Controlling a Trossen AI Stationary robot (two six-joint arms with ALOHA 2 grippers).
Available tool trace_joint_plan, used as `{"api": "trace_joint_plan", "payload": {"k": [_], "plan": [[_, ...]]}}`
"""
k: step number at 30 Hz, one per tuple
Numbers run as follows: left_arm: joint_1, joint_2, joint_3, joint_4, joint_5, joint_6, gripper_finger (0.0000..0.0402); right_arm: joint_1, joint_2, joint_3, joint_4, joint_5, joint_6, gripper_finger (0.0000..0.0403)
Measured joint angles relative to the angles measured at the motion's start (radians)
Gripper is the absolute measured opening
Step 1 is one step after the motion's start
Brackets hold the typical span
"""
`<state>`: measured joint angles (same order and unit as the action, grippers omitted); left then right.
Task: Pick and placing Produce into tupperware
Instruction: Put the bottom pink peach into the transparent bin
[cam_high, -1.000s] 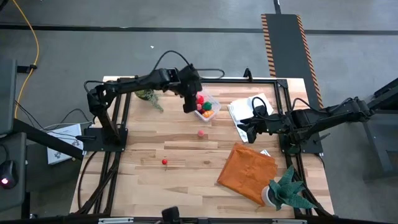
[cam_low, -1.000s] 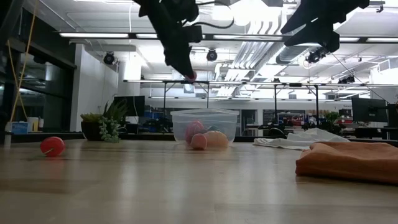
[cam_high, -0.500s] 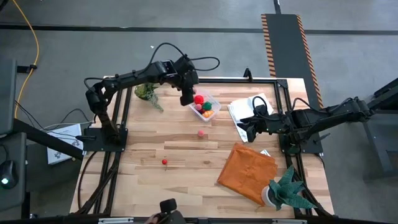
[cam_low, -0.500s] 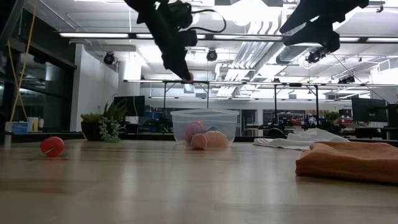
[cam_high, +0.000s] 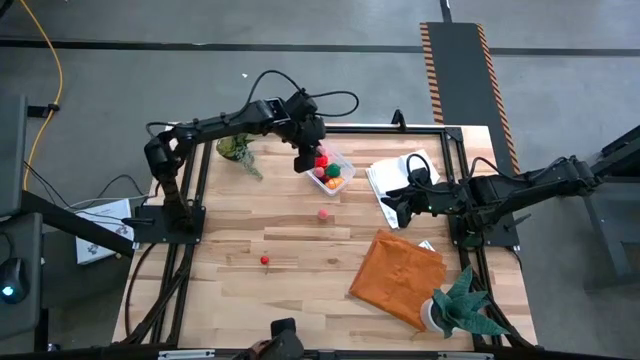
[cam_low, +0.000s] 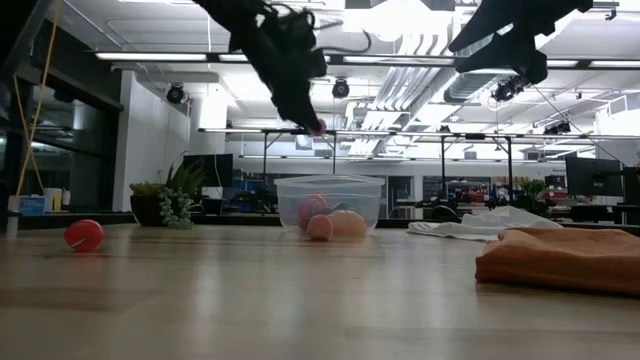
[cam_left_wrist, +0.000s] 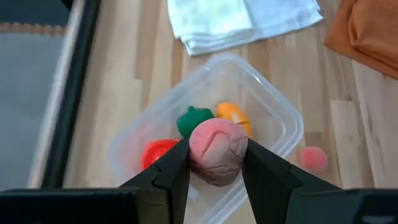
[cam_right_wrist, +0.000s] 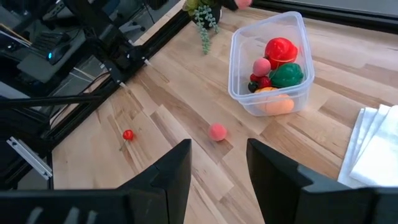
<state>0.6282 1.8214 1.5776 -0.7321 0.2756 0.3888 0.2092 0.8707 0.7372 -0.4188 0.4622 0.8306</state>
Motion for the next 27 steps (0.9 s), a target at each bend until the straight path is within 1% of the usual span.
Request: {"api": "trace_joint_plan", "payload": {"k": [2,12,18,27], "plan": [[0.001,0.029,0.0,-0.001,0.018,-0.005,0.0122,0.0,0.0,0.0,0.001,0.001,0.003,0.0144],[0.001,0.144,-0.001,-0.002,0.002,-0.004,0.0122,0.0,0.0,0.0,0.002,0.008,0.013,0.0144],[0.0,0.174,0.0,0.017,-0.015,-0.004,0.0122,0.0,0.0,0.0,-0.001,0.008,0.03,0.0144],[0.001,0.175,0.0,0.061,-0.017,-0.021,0.0122,0.0,0.0,0.0,-0.001,0.034,0.033,0.0144]]}}
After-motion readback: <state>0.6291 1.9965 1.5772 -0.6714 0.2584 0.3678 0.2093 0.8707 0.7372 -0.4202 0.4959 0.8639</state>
